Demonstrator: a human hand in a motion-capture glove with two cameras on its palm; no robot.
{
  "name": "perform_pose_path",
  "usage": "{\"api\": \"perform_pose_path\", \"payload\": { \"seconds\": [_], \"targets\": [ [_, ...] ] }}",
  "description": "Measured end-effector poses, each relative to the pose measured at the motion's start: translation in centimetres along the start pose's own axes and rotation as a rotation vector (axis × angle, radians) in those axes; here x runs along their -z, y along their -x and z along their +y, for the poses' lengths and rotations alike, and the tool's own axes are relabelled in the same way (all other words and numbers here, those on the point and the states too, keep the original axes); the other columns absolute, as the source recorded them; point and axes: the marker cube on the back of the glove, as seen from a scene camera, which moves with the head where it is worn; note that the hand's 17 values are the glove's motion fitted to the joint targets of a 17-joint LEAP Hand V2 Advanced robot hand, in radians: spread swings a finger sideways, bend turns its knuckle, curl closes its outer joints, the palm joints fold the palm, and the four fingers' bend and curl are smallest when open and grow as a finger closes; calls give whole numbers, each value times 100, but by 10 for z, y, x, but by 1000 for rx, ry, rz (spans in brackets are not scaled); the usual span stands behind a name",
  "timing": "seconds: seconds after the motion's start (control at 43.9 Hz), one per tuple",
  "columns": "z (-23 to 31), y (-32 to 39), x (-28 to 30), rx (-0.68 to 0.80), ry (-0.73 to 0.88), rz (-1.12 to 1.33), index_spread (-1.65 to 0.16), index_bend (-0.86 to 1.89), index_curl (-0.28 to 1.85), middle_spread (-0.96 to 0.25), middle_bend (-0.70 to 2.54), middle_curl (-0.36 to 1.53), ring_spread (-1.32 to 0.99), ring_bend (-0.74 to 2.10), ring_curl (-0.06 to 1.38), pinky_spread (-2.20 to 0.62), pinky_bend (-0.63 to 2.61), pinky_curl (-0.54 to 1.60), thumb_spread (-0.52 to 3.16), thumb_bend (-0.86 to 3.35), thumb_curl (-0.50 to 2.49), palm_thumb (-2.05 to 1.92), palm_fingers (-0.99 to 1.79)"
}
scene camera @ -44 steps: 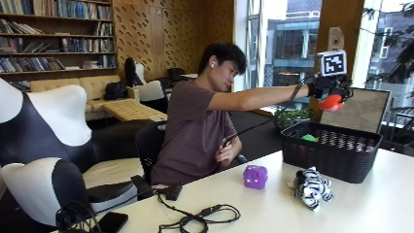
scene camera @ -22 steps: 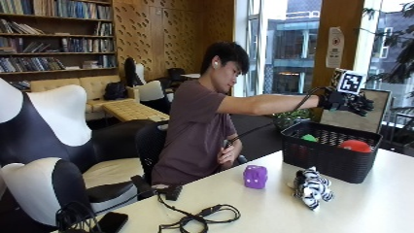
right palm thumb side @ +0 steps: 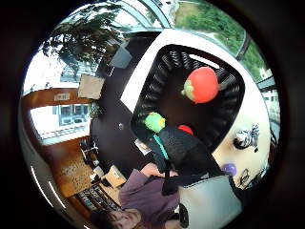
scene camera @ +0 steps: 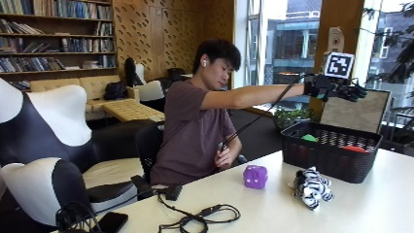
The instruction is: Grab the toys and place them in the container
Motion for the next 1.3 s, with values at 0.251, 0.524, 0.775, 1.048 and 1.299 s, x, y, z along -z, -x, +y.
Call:
{"api": "perform_pose_path", "payload": {
  "seconds": [0.251, 0.524, 0.775, 1.048, 1.299],
  "targets": [
    [59, -126, 20, -122, -29, 104, -22, 6, 21, 1, 9, 28, 5, 24, 33, 7, 85, 37, 119, -2, 43, 1, -33],
    [148, -235, 9, -44, -74, 64, -22, 8, 18, -2, 11, 24, 4, 24, 34, 7, 82, 36, 122, -1, 39, 3, -27],
    [193, -269, -124, -127, -3, 138, -24, 10, 18, -4, 12, 22, 3, 25, 35, 7, 82, 35, 126, -2, 36, 3, -19],
    [220, -230, -320, 106, -44, 142, -24, 9, 19, -5, 14, 19, 3, 32, 37, 6, 86, 37, 130, -5, 30, -7, -14],
    [197, -222, -327, 74, -343, -31, -25, 22, 24, -20, 50, 28, -22, 83, 47, -22, 89, 34, 143, 14, 37, 27, 96]
  ]
}}
